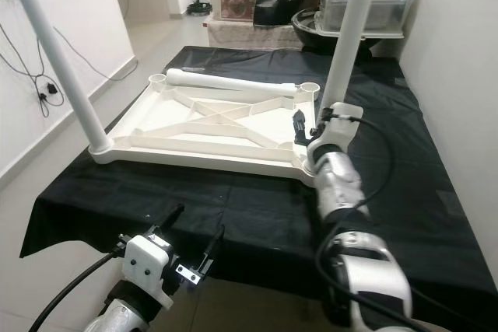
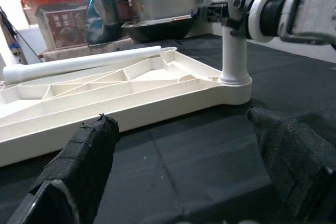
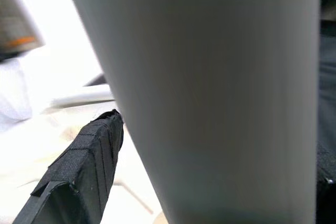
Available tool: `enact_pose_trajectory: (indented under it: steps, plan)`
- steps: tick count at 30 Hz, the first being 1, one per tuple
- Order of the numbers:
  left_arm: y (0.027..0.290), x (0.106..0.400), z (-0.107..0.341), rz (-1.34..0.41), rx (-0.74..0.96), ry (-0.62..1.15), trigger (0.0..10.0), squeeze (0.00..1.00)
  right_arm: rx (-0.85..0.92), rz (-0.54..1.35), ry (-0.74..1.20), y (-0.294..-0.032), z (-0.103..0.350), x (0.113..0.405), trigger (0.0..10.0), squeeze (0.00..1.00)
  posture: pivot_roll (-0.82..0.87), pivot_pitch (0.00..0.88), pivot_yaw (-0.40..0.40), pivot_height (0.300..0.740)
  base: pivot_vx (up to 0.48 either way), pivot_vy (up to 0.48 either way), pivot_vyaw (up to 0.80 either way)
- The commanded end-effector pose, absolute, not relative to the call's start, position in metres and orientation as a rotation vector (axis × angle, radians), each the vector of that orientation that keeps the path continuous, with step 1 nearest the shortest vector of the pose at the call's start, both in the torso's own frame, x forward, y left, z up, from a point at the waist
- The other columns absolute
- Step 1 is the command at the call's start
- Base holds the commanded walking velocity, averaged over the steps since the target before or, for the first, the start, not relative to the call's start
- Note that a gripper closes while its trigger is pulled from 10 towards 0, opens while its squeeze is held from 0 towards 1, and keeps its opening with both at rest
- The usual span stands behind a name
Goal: Building children table
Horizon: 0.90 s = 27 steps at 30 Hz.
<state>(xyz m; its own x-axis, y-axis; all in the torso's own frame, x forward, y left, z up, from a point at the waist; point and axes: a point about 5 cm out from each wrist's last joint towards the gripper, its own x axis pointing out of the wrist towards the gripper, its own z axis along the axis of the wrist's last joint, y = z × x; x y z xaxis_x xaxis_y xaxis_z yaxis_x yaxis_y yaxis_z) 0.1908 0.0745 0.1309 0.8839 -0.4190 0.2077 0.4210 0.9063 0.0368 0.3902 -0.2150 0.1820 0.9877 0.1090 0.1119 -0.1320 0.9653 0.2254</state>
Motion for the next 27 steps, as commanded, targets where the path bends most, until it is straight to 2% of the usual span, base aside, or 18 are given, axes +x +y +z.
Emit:
enact_pose_trajectory:
  steps: [1, 2, 5, 8, 9, 18, 19, 22, 23, 27]
  plan:
    - [0.074, 0.191, 0.13, -0.438, -0.01, -0.206, 10.0, 0.0, 0.267, 0.261, -0.082, -0.199, 0.182, 0.392, 10.0, 0.0, 0.0, 0.0, 0.021, 0.74, 0.0, 0.0, 0.0]
    - [0.075, 0.191, 0.13, -0.438, -0.009, -0.206, 10.0, 0.0, 0.257, 0.462, -0.047, -0.187, 0.179, 0.387, 10.0, 0.0, 0.0, 0.0, 0.026, 0.74, 0.0, 0.0, 0.0]
    - [0.075, 0.191, 0.13, -0.438, -0.009, -0.206, 10.0, 0.0, 0.257, 0.462, -0.047, -0.187, 0.179, 0.387, 10.0, 0.0, 0.0, 0.0, 0.026, 0.74, 0.0, 0.0, 0.0]
    - [0.076, 0.191, 0.13, -0.435, -0.005, -0.206, 10.0, 0.0, 0.186, 0.981, 0.04, -0.16, 0.168, 0.361, 10.0, 0.0, 0.02, 0.0, 0.02, 0.74, 0.0, 0.0, 0.0]
    - [0.077, 0.191, 0.13, -0.435, -0.004, -0.206, 10.0, 0.0, 0.162, 1.075, 0.057, -0.155, 0.165, 0.355, 10.0, 0.0, 0.02, 0.0, 0.02, 0.74, 0.0, 0.0, 0.0]
    - [0.077, 0.19, 0.129, -0.433, 0.0, -0.206, 10.0, 0.0, 0.155, 1.255, 0.079, -0.142, 0.164, 0.347, 10.0, 0.0, 0.04, 0.0, 0.019, 0.74, 0.0, 0.0, 0.0]
    - [0.077, 0.19, 0.129, -0.431, 0.0, -0.207, 10.0, 0.0, 0.16, 1.279, 0.08, -0.141, 0.165, 0.346, 9.6, 0.0, 0.04, 0.0, 0.019, 0.74, 0.0, 0.0, 0.0]
    - [0.077, 0.19, 0.129, -0.431, 0.0, -0.206, 10.0, 0.0, 0.157, 1.29, 0.085, -0.14, 0.165, 0.346, 9.6, 0.0, 0.04, 0.0, 0.014, 0.74, 0.0, 0.0, 0.0]
    - [0.077, 0.191, 0.129, -0.431, -0.001, -0.206, 10.0, 0.0, 0.155, 1.302, 0.091, -0.141, 0.165, 0.345, 0.0, 0.0, 0.04, 0.0, 0.015, 0.74, 0.0, 0.0, 0.0]
    - [0.075, 0.19, 0.129, -0.432, -0.005, -0.203, 10.0, 0.0, 0.126, 1.234, 0.082, -0.139, 0.164, 0.349, 0.0, 0.0, 0.03, 0.0, 0.015, 0.74, 0.0, 0.0, 0.0]
